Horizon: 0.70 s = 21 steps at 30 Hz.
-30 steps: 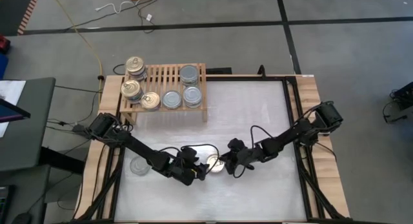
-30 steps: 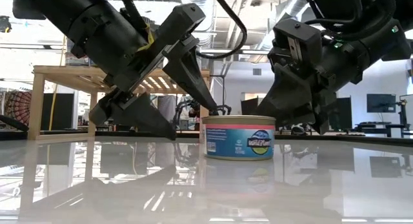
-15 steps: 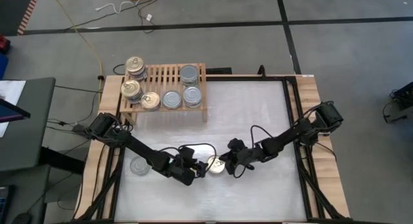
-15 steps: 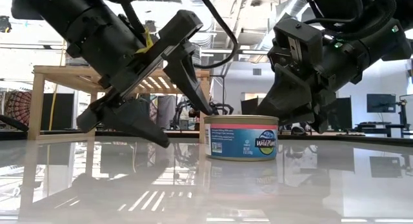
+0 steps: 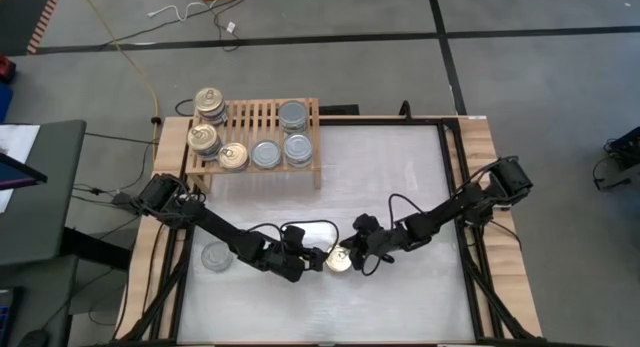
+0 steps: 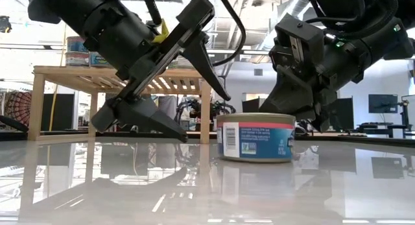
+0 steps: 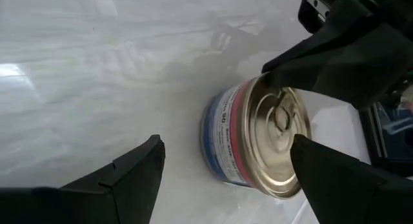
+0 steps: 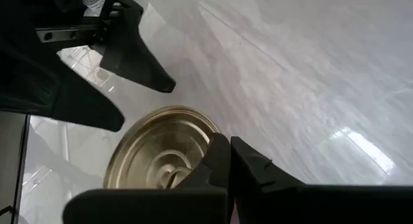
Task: Stack canned seafood by type on shelf
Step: Stack the blue tuna can on top of the bottom right blue tuna can on the shelf
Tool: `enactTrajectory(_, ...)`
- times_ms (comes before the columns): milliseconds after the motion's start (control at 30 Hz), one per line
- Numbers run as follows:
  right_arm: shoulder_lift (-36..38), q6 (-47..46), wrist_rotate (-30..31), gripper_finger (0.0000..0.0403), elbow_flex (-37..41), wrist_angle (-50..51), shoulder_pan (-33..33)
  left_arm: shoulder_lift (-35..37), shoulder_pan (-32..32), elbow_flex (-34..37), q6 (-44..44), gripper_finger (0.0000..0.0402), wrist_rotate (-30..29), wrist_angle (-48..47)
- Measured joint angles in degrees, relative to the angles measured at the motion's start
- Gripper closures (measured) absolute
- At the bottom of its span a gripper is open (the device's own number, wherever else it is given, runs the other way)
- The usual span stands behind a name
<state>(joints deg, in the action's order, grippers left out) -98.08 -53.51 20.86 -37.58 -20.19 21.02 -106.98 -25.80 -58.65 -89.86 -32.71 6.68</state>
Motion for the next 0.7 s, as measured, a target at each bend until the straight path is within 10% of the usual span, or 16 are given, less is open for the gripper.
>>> enactTrajectory(500,-0.1,-1.9,2.4,0.0378,0.1,2.9,0.1,-0.2,0.1,0.0,-2.3,0.0081,2.9,2.0)
enactTrajectory(700,-0.1,-2.0,4.8,0.0378,0.1,2.7,1.1,-6.5,0.5,0.0,-3.7,0.0081,5.6,16.1)
